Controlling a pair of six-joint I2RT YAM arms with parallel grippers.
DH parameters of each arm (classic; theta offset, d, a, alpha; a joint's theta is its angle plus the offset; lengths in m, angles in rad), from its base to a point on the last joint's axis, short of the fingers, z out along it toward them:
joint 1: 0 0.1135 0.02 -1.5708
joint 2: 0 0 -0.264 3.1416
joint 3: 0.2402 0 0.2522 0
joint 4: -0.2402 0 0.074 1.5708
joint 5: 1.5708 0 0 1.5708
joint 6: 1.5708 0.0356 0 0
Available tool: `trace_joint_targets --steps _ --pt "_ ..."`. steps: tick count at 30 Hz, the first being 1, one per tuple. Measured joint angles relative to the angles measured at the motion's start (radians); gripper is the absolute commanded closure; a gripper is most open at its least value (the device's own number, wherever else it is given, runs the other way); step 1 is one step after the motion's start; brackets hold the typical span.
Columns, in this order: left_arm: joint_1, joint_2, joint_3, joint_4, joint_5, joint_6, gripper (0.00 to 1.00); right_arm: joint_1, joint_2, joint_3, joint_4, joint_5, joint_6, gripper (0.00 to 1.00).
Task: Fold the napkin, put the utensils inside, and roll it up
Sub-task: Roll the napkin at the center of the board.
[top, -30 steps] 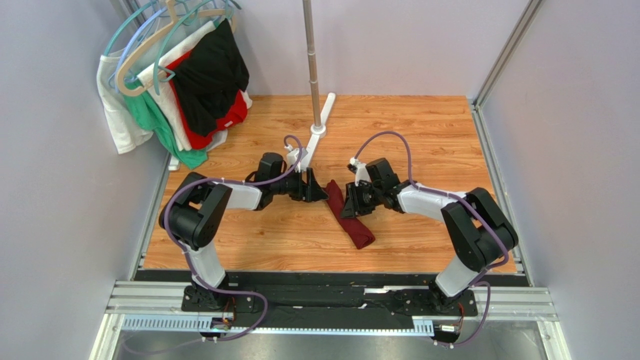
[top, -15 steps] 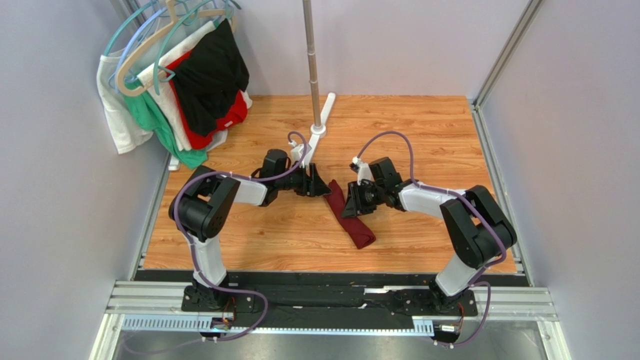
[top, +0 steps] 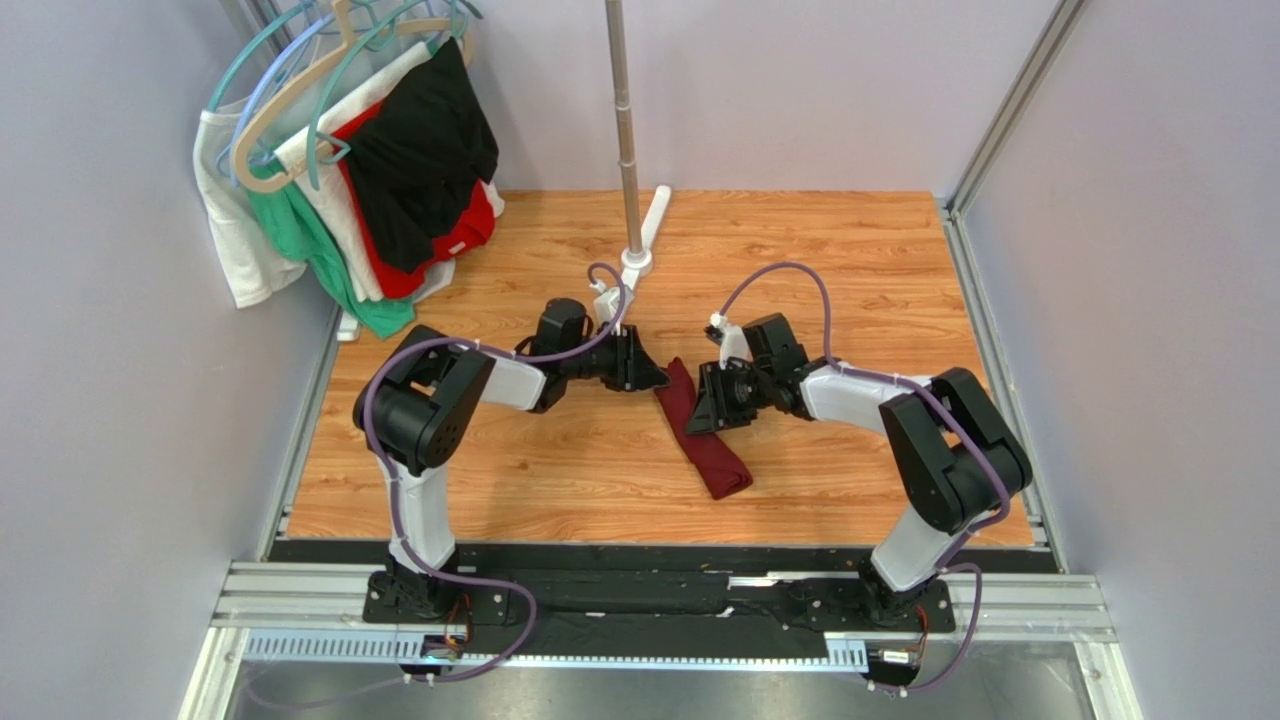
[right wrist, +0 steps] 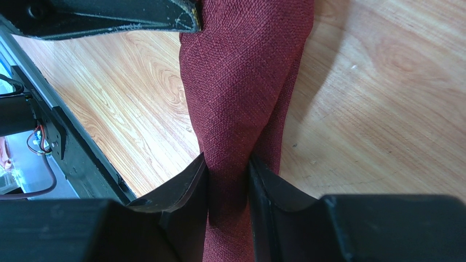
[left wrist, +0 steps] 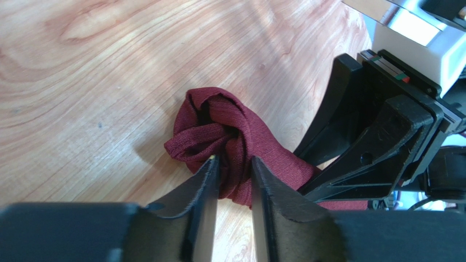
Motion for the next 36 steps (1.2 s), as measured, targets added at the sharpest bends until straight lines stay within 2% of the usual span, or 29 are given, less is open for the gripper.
trace_joint_targets --steps 2,3,6,12,15,21,28,36 --pt "-0.003 0.000 0.000 0.006 0.002 -0.007 0.81 -0.002 0.000 0.000 -0.001 0.001 -0.001 0.60" --pt "-0.005 0.000 0.000 0.009 0.003 -0.006 0.88 -0.003 0.000 0.000 -0.002 0.002 -0.001 0.55" --pt "-0.008 0.000 0.000 0.013 0.006 -0.013 1.00 -0.008 0.000 0.000 -0.006 0.012 -0.004 0.42" --pt "-0.009 0.008 0.013 0.011 0.027 -0.020 1.00 -0.015 -0.049 -0.011 -0.030 0.067 -0.006 0.30" --pt "-0.011 0.010 0.021 0.009 0.034 -0.023 1.00 -0.023 -0.113 -0.024 -0.082 0.153 -0.013 0.25" --pt "-0.016 0.015 0.052 -0.029 0.047 -0.023 1.00 0.003 -0.257 -0.023 -0.170 0.323 -0.034 0.20" --pt "-0.022 0.021 0.087 -0.101 0.047 -0.013 1.00 0.266 -0.280 0.036 -0.240 0.630 -0.090 0.16" --pt "-0.022 0.038 0.128 -0.185 0.047 -0.004 1.00 0.502 -0.167 0.086 -0.245 0.960 -0.141 0.17"
